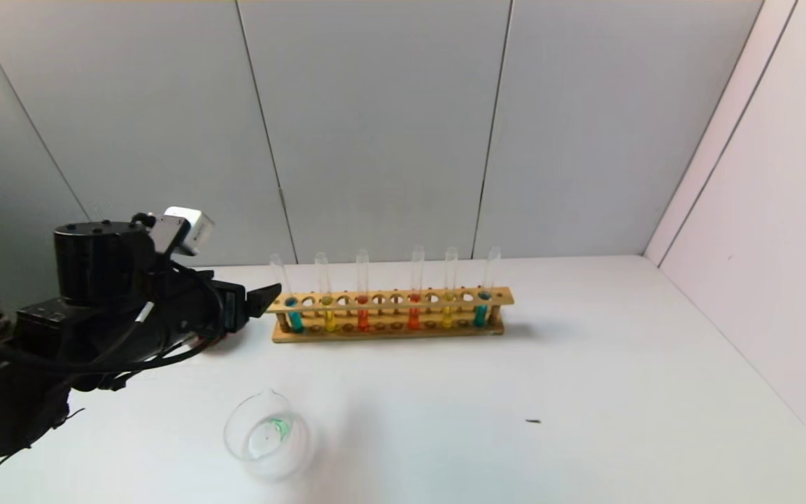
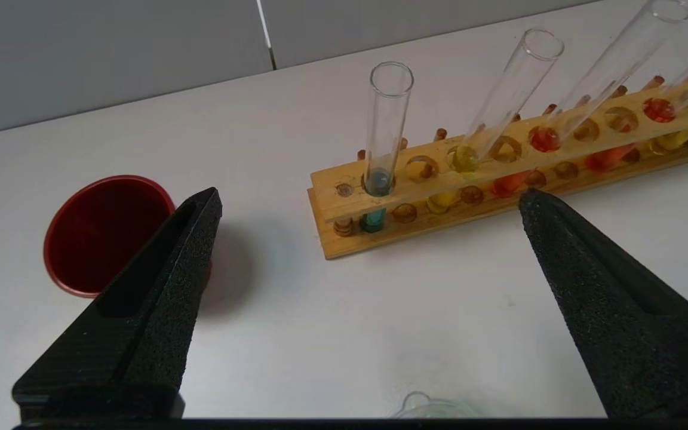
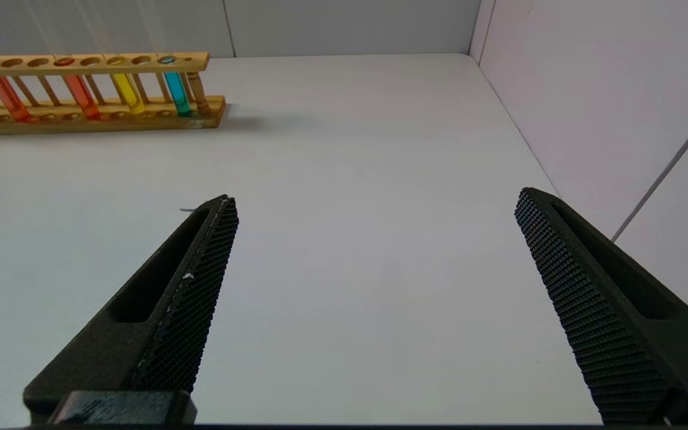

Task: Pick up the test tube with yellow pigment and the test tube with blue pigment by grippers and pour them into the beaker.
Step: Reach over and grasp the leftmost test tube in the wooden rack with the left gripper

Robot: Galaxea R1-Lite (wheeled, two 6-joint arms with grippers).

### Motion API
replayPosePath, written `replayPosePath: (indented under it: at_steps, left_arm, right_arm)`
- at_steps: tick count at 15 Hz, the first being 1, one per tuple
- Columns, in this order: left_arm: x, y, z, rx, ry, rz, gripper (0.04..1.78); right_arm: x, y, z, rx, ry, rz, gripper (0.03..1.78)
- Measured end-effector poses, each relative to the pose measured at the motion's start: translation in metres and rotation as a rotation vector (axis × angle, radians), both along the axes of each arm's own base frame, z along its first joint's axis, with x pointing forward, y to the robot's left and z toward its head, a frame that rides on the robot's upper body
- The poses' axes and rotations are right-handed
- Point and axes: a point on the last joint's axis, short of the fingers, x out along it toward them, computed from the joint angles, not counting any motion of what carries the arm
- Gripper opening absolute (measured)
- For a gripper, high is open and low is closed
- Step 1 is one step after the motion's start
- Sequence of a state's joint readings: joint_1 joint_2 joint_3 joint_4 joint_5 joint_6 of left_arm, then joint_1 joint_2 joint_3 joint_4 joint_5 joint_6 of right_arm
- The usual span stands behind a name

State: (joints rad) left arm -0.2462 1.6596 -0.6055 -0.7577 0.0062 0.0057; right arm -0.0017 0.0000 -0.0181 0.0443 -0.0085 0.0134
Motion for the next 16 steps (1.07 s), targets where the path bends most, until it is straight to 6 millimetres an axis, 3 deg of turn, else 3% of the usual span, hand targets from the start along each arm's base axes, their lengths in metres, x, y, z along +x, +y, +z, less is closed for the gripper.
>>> replayPosePath:
  at_steps: [9,16]
  left_arm:
    - [0.059,-0.017,-0.031,0.004,-0.012,0.027,1.75]
    - [0.080,-0.023,-0.043,0.005,-0.009,0.033,1.75]
  right_arm:
    - [0.000,0.000,0.000,0.000,0.000,0.000,1.70]
    - [0.000,0.000,0.000,0.000,0.000,0.000,1.70]
